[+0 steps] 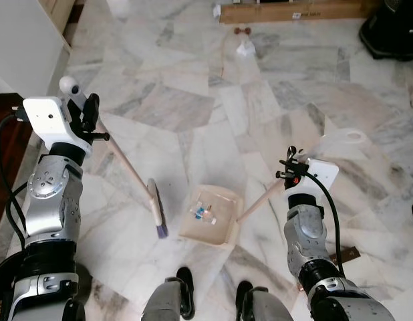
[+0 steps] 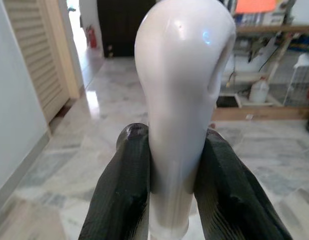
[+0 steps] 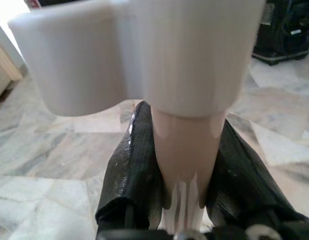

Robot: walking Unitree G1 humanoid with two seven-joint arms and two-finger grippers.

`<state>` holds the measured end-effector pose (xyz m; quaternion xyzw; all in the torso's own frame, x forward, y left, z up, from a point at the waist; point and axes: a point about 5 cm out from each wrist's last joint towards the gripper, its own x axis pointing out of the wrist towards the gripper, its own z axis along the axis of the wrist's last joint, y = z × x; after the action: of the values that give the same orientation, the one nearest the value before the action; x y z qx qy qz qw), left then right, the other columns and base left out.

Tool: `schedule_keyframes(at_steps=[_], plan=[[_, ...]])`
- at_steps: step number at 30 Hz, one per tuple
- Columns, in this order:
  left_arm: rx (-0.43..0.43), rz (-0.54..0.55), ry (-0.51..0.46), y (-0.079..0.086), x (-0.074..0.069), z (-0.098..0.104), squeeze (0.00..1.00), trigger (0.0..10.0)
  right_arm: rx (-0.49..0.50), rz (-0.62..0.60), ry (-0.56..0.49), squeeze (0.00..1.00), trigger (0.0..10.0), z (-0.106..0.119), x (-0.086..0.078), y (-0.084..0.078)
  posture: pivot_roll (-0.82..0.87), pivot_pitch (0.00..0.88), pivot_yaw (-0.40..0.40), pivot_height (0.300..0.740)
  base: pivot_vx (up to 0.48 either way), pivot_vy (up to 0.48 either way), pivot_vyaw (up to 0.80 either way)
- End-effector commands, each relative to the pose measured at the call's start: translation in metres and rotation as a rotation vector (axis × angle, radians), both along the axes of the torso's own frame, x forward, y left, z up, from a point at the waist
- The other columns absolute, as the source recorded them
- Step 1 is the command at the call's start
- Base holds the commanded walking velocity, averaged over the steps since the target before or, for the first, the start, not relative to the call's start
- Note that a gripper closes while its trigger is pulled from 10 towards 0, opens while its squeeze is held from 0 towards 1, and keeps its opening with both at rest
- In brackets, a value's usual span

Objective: Sweep floor

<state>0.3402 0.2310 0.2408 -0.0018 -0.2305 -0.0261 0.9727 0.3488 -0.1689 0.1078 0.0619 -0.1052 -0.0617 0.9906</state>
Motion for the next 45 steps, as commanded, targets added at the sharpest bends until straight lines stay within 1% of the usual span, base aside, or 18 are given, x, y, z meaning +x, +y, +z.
schedule_keyframes(at_steps=[1,5,8,11,14,21,26,29,33,38,42,45], plan=[[0.039,0.000,-0.008,-0.002,-0.001,-0.004,0.00,10.0,0.021,0.004,-0.053,0.00,10.0,0.012,0.005,0.002,0.15,0.128,0.061,0.740,0.000,0.000,0.00],[0.073,0.006,0.037,-0.008,-0.002,-0.025,0.00,10.0,0.006,0.018,-0.080,0.00,10.0,0.021,0.009,0.002,0.14,0.100,0.054,0.740,0.000,0.000,0.00],[0.095,0.000,0.062,-0.014,-0.004,-0.042,0.00,10.0,-0.015,0.014,-0.094,0.00,10.0,0.028,0.012,-0.001,0.12,0.080,0.042,0.740,0.000,0.000,0.00],[0.077,0.000,0.066,-0.015,-0.005,-0.046,0.00,10.0,-0.017,0.011,-0.100,0.00,10.0,0.030,0.013,-0.003,0.11,0.067,0.038,0.740,0.000,0.000,0.00],[0.074,-0.001,0.064,-0.019,-0.002,-0.051,0.00,10.0,-0.028,0.007,-0.118,0.00,10.0,0.035,0.014,-0.008,0.09,0.052,0.031,0.740,0.000,0.000,0.00],[0.058,-0.028,0.050,-0.029,0.004,-0.050,0.00,10.0,-0.047,-0.002,-0.130,0.00,10.0,0.040,0.015,-0.014,0.07,0.033,0.033,0.740,0.000,0.000,0.00],[0.059,-0.057,0.054,-0.036,0.002,-0.056,0.00,10.0,-0.040,-0.013,-0.126,0.00,10.0,0.035,0.012,-0.015,0.06,0.029,0.041,0.740,0.000,0.000,0.00],[0.052,-0.053,0.055,-0.035,0.001,-0.057,0.00,10.0,-0.031,-0.014,-0.120,0.00,10.0,0.030,0.009,-0.012,0.07,0.028,0.048,0.740,0.000,0.000,0.00],[0.055,-0.053,0.053,-0.034,0.001,-0.058,0.00,10.0,-0.018,-0.014,-0.120,0.00,10.0,0.029,0.008,-0.010,0.06,0.023,0.053,0.740,0.000,0.000,0.00],[0.050,-0.050,0.028,-0.033,0.003,-0.051,0.00,10.0,-0.004,-0.024,-0.148,0.00,10.0,0.033,0.008,-0.011,0.07,0.018,0.054,0.740,0.000,0.000,0.00],[0.050,-0.054,0.030,-0.035,0.003,-0.052,0.00,10.0,-0.004,-0.028,-0.164,0.00,10.0,0.036,0.008,-0.011,0.06,0.003,0.059,0.740,0.000,0.000,0.00],[0.050,-0.063,0.031,-0.038,0.003,-0.052,0.00,10.0,-0.005,-0.027,-0.156,0.00,10.0,0.035,0.009,-0.011,0.06,0.000,0.059,0.740,0.000,0.000,0.00]])
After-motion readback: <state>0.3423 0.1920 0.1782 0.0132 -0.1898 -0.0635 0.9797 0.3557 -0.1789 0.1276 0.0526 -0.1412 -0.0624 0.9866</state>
